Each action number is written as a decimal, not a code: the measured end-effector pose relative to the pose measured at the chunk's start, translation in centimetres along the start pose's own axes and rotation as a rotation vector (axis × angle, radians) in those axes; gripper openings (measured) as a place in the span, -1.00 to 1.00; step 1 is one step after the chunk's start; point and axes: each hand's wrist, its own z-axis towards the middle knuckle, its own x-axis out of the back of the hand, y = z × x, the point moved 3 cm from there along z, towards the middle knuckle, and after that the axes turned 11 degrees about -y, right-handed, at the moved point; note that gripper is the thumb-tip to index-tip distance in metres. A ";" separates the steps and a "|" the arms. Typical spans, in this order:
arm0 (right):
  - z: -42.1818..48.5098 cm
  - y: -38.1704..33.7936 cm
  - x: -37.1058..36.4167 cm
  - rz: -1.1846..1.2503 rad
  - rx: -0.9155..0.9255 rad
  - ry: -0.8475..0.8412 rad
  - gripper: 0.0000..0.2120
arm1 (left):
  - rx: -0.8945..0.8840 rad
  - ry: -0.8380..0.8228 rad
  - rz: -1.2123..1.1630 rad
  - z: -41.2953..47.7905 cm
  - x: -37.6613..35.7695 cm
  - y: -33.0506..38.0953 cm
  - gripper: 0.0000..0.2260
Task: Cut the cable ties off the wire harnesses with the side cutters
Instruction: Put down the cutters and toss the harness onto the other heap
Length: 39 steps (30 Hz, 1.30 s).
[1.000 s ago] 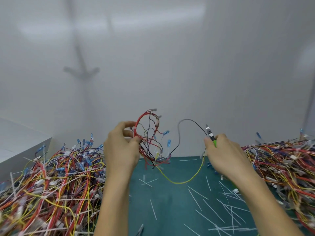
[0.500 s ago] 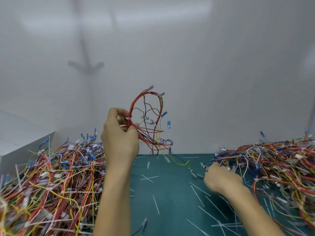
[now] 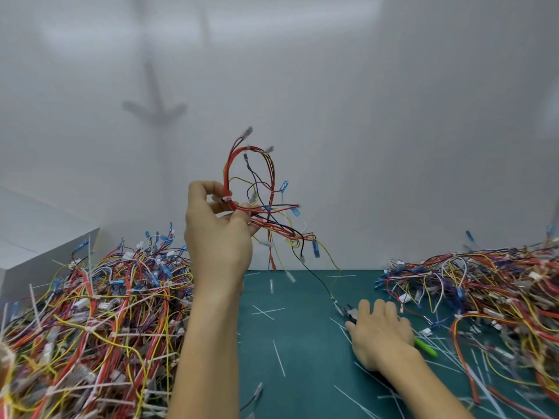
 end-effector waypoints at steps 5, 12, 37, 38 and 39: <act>-0.4 -0.5 0.1 -0.026 -0.020 -0.035 -0.47 | -0.006 -0.012 0.002 -0.1 -0.5 0.1 -0.65; -3.2 -0.2 7.5 0.448 0.148 0.337 -0.69 | 0.014 -0.004 -0.084 -0.2 -1.1 0.3 -0.70; -9.4 1.3 14.2 1.786 0.720 0.462 -0.71 | 0.487 -0.535 0.573 -1.9 -2.8 -2.4 -0.54; -9.6 1.4 14.4 1.746 0.746 0.499 -0.70 | 0.447 -0.521 0.701 -1.8 -2.6 -2.3 -0.53; -9.9 1.5 14.6 1.705 0.775 0.537 -0.70 | 0.383 -0.492 0.787 -1.6 -2.5 -2.0 -0.55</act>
